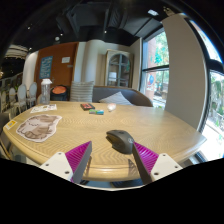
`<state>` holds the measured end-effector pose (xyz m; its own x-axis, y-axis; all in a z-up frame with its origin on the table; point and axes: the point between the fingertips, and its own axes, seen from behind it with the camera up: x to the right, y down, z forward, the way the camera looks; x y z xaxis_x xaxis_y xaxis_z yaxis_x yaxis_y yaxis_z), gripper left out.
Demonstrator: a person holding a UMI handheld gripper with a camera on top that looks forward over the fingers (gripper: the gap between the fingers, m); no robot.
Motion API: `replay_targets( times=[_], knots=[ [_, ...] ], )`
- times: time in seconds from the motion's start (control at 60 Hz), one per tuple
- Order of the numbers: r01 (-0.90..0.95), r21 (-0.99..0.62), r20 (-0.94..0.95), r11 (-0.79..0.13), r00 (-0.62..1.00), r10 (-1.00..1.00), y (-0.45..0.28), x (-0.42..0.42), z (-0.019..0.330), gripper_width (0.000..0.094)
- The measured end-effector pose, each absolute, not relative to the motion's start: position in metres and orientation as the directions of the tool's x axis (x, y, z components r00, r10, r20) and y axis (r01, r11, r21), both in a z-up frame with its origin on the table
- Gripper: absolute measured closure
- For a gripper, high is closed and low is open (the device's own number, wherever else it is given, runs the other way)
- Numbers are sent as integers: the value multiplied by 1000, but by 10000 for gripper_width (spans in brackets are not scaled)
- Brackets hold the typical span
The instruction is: Arrange mouse
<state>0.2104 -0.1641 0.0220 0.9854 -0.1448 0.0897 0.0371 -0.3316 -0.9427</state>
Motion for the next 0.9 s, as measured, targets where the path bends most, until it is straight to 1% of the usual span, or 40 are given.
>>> replay_targets(
  times=[0.067,0.233,0.3,0.35,0.383,0.467,0.533,0.55,0.65,0.7,0.767,0.817,0.85,0.9],
  knots=[
    [38,-932,102,-361,982,-161,-143,237,14,101],
    [35,-897,110,-440,983,-147,-102,262,-3,108],
    [-1,-876,73,-481,988,-134,-85,270,-10,122],
    [-49,-861,28,-506,989,-144,-78,272,-13,161],
    [-81,-852,2,-516,987,-159,-74,275,-14,205],
    [-125,-833,-26,-539,982,-189,-53,293,-16,352],
    [-138,-825,-22,-548,977,-213,-57,290,-18,406],
    [-139,-821,-23,-554,977,-211,-43,304,-16,420],
    [-158,-826,-21,-541,968,-251,-43,309,-11,533],
    [-135,-830,-2,-541,971,-240,-41,304,-7,556],
    [-137,-846,-28,-515,976,-215,-39,284,6,561],
    [-116,-867,-33,-484,984,-178,-38,258,27,560],
    [-90,-878,-21,-470,988,-150,-39,219,42,560],
    [-59,-890,-7,-453,993,-116,-36,185,60,561]
  ],
)
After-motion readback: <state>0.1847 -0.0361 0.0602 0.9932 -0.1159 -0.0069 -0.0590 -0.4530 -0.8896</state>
